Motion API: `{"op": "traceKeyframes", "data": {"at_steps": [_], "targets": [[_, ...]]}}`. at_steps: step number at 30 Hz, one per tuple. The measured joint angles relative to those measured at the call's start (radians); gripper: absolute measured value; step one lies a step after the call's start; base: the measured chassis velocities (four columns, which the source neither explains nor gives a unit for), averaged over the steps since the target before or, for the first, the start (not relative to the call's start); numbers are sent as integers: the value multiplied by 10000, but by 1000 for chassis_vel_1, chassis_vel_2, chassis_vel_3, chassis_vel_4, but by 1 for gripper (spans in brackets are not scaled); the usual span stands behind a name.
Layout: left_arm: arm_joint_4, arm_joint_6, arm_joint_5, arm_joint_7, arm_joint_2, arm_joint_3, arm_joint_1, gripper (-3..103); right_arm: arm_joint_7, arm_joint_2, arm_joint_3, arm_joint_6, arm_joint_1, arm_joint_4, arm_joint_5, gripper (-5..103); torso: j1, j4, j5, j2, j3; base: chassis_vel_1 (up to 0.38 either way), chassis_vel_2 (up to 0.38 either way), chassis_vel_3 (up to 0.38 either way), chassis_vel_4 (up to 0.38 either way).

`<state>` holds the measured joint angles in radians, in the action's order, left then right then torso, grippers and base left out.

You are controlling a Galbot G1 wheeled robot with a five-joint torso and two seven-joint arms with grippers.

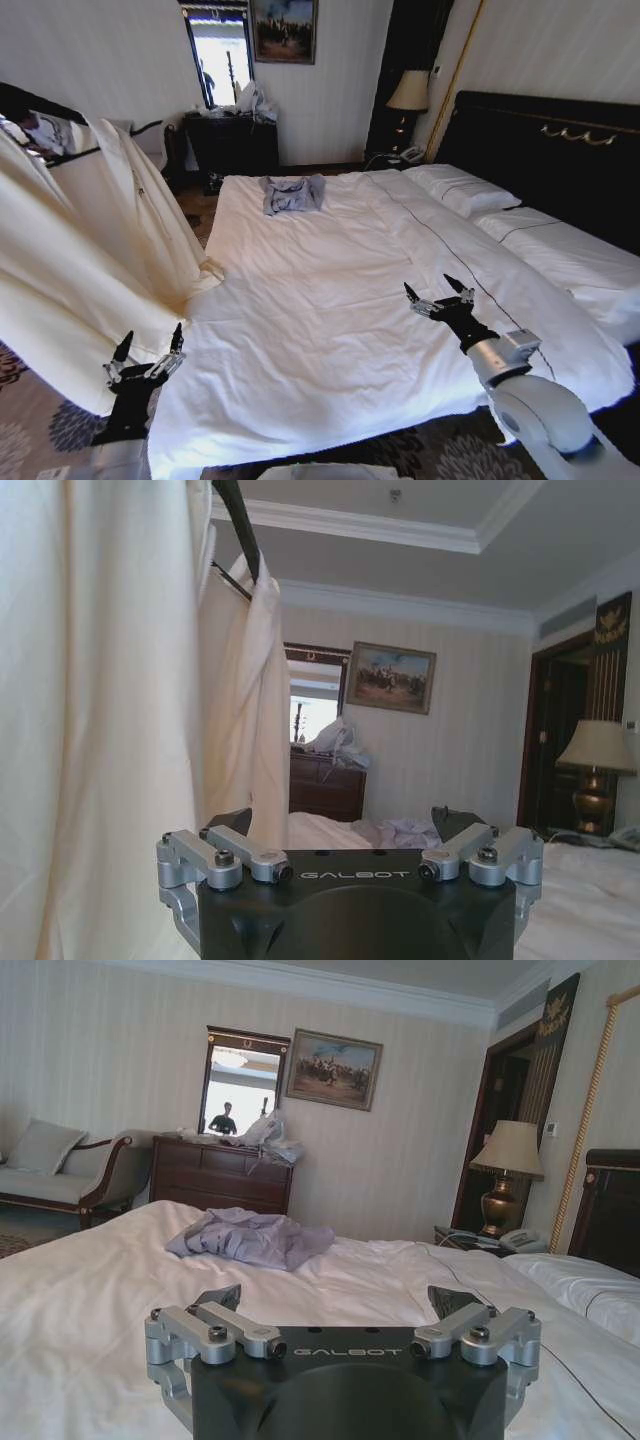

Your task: Pick up the clothes from the bed and hang them on the clothes hanger.

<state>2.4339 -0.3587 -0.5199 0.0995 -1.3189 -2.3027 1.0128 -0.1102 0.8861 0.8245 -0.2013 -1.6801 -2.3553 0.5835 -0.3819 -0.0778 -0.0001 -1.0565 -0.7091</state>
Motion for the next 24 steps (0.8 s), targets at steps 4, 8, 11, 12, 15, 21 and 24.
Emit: {"op": "traceKeyframes", "data": {"at_steps": [4, 8, 11, 12, 15, 21, 24], "targets": [[25, -4, -99, -5, 6, 4, -23, 100, 0, 0, 0, 0, 0, 0, 0, 100, 0, 1, 0, 0, 0, 0, 0, 0, 0], [26, -7, -105, -11, 7, 0, -28, 100, 0, 0, 0, 0, 0, 0, 0, 100, 0, 1, 0, 0, 0, 0, 0, 0, 0], [26, -8, -105, -12, 7, -4, -29, 100, 0, 0, 0, 0, 0, 0, 0, 100, 0, 0, 1, 0, 0, 0, 0, 0, 0], [26, -9, -105, -13, 7, -6, -30, 100, 0, 0, 0, 0, 0, 0, 0, 100, 0, 0, 1, 0, 0, 0, 0, 0, 0], [26, -10, -105, -14, 8, -10, -32, 100, 0, 0, 0, 0, 0, 0, 0, 100, 0, 0, 0, 0, 0, 0, 0, 0, 0], [21, -16, -103, -18, 8, -16, -35, 100, 0, 0, 0, 0, 0, 0, 0, 100, 0, 0, 1, 0, 0, 0, 0, 0, 0], [20, -19, -103, -20, 8, -18, -35, 100, 0, 0, 0, 0, 0, 0, 0, 100, 0, 0, 1, 0, 0, 0, 0, 0, 0]]}}
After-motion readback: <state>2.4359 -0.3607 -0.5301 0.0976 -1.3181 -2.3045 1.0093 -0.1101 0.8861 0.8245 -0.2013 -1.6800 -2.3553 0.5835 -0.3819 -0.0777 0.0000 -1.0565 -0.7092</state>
